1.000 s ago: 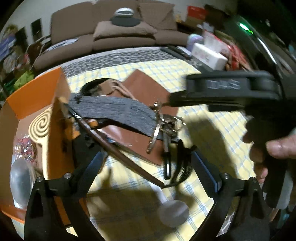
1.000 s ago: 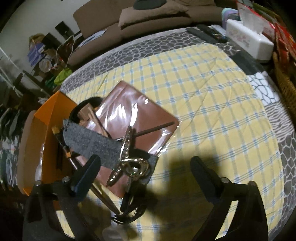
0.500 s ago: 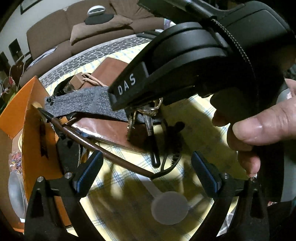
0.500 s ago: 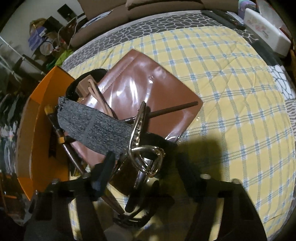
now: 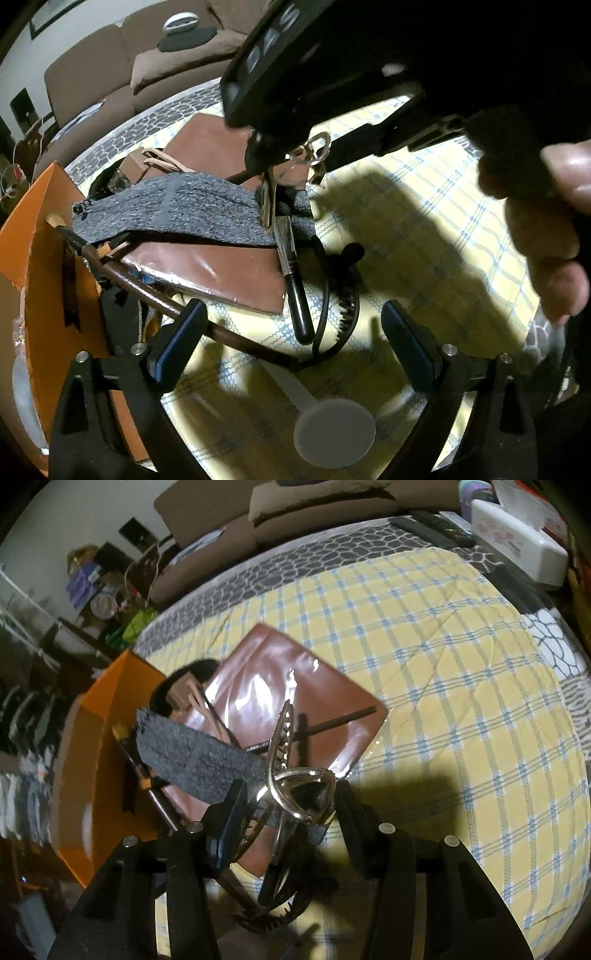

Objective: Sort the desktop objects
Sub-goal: 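Grasp the black hair clip with the left tool while the right tool grasps the metal keys, then carry the hair clip and keys over the cardboard box with both tools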

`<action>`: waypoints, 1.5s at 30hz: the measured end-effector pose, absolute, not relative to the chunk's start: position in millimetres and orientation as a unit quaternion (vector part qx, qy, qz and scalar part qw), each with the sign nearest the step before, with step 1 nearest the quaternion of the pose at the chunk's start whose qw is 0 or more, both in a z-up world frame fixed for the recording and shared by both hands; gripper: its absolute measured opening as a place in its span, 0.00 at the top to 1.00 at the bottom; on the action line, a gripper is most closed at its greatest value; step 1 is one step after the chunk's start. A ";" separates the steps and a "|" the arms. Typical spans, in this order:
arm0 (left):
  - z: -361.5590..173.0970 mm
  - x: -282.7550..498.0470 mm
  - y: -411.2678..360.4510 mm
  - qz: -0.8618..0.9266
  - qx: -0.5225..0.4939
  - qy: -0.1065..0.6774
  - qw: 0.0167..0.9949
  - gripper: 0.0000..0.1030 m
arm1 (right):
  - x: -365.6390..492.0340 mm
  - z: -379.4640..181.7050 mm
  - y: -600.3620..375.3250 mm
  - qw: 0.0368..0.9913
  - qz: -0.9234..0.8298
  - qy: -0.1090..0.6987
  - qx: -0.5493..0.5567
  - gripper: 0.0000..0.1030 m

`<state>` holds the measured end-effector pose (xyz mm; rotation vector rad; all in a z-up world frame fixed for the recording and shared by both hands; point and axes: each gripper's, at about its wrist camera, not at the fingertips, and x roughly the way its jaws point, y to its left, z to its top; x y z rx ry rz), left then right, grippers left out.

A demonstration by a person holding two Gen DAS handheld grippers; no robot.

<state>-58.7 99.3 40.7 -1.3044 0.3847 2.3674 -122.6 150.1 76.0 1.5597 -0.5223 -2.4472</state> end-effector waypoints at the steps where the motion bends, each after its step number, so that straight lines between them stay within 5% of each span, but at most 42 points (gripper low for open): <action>1: 39.1 -60.1 100.2 0.847 -0.472 0.138 0.203 0.24 | -123.8 78.4 151.0 0.097 -0.826 -0.183 0.525 0.52; 8: 32.7 -63.0 104.8 0.832 -0.493 0.108 0.231 0.75 | -125.1 82.8 156.4 0.096 -0.827 -0.195 0.519 0.52; 9: 35.0 -62.9 104.5 0.834 -0.489 0.104 0.233 0.76 | -125.1 83.9 156.8 0.097 -0.827 -0.196 0.518 0.52; 30: 130.6 -80.8 -38.4 0.902 -0.387 -0.071 0.177 0.77 | -123.0 141.6 128.8 0.154 -0.845 -0.240 0.452 0.52; 45: 121.3 -79.8 -188.6 0.906 -0.392 -0.151 0.057 0.77 | -130.4 143.9 -0.9 0.233 -0.833 -0.172 0.471 0.52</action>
